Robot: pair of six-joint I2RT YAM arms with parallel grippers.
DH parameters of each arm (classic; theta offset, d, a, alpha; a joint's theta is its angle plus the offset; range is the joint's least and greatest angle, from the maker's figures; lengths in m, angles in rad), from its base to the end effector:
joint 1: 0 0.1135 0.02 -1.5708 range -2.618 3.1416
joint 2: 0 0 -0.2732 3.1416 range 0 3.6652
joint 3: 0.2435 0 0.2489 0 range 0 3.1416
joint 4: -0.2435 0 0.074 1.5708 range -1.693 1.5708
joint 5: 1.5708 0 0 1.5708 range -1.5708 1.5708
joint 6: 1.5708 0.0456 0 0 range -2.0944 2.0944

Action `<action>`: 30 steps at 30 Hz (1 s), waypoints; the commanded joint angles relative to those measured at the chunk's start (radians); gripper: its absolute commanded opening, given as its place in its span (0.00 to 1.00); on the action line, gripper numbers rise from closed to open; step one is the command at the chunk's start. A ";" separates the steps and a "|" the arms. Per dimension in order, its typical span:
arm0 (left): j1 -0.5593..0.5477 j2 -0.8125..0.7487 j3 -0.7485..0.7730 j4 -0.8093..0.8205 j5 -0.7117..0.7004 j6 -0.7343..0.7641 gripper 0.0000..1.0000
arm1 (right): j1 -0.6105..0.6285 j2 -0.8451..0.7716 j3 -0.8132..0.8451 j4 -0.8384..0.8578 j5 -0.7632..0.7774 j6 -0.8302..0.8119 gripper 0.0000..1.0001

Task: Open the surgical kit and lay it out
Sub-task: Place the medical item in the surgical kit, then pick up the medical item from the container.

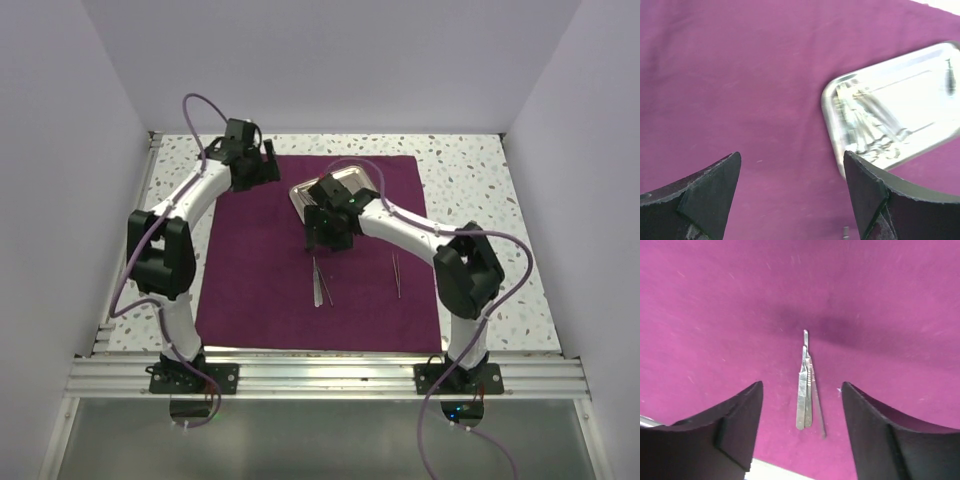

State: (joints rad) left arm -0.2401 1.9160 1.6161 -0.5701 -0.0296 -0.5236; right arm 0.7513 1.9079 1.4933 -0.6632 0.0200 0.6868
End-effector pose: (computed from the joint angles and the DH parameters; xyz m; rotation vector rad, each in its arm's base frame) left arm 0.4258 -0.1029 0.2652 -0.3613 2.4373 -0.3017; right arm 0.3019 0.2807 0.2236 -0.0810 2.7242 0.4312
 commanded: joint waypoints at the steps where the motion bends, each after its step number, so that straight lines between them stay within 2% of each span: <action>1: -0.051 0.053 0.068 0.015 -0.003 -0.062 0.87 | -0.021 -0.128 0.091 -0.057 0.093 -0.055 0.70; 4: -0.099 0.113 0.123 0.024 -0.012 -0.111 0.87 | -0.069 -0.240 0.078 -0.116 0.126 -0.111 0.72; 7: -0.158 0.216 0.261 -0.002 -0.055 -0.137 0.87 | -0.147 -0.337 0.059 -0.198 0.114 -0.153 0.72; 11: -0.221 0.400 0.575 -0.066 -0.137 -0.173 0.87 | -0.196 -0.467 0.001 -0.262 0.136 -0.207 0.72; 14: -0.243 0.517 0.703 -0.091 -0.191 -0.223 0.87 | -0.199 -0.547 -0.050 -0.305 0.124 -0.211 0.72; 21: -0.260 0.563 0.689 -0.077 -0.288 -0.297 0.83 | -0.201 -0.688 -0.208 -0.311 0.115 -0.168 0.72; 30: -0.312 0.566 0.656 -0.175 -0.365 -0.346 0.82 | -0.201 -0.733 -0.255 -0.337 0.126 -0.167 0.72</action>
State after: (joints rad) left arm -0.5259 2.4878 2.2673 -0.6918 -0.3397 -0.8215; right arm 0.5495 1.2034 1.2358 -0.9878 0.1394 0.5297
